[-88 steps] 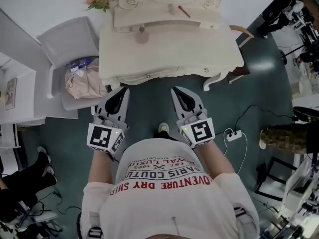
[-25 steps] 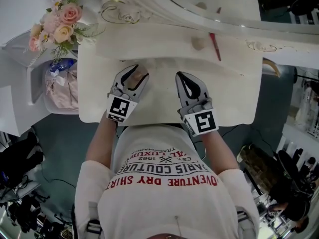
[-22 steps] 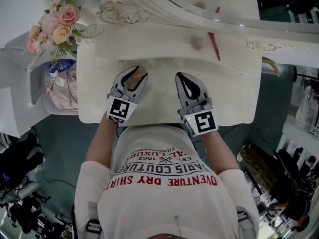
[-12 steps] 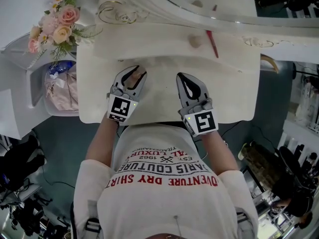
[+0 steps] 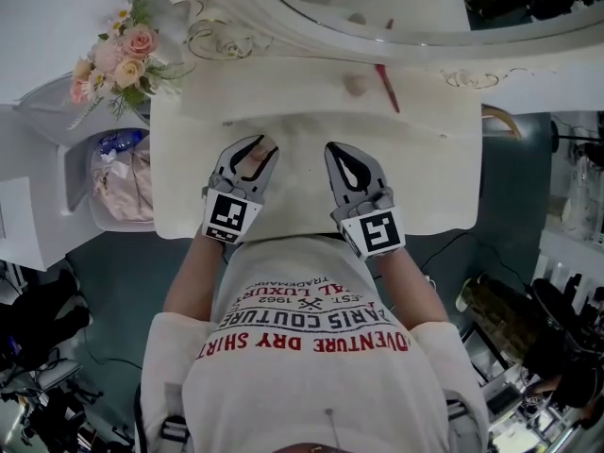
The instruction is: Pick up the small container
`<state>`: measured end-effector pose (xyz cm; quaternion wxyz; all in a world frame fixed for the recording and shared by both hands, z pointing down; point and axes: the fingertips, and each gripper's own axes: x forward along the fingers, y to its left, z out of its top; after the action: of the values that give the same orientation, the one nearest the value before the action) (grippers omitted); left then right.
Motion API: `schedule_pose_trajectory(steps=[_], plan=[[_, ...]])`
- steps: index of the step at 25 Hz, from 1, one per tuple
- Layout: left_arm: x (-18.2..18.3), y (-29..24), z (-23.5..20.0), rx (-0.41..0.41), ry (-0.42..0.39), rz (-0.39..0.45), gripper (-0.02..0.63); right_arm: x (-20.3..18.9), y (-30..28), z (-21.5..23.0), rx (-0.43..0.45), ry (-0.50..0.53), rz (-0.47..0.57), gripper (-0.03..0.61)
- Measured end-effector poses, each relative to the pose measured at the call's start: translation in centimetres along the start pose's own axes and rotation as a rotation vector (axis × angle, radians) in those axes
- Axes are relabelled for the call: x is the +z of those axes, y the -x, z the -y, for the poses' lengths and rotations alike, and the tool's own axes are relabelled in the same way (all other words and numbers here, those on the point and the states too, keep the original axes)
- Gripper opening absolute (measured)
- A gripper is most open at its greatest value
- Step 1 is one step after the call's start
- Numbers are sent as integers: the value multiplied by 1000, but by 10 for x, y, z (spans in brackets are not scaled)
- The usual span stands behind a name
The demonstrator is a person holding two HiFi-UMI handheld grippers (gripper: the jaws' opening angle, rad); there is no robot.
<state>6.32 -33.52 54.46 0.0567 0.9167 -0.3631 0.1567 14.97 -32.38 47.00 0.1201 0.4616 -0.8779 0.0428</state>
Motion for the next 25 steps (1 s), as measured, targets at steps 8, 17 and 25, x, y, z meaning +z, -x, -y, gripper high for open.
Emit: schedule_pose_trajectory(steps=[8,17,25], plan=[[60,19,5,22,0,42,132,26,14,4,12,-2,53,-2],[120,53,7,74,-18,76,132,55,36,32,-14,-12,115,-2],[165,77,10,112,-31,125,132,75,56,52,-18,-12,152,-2]])
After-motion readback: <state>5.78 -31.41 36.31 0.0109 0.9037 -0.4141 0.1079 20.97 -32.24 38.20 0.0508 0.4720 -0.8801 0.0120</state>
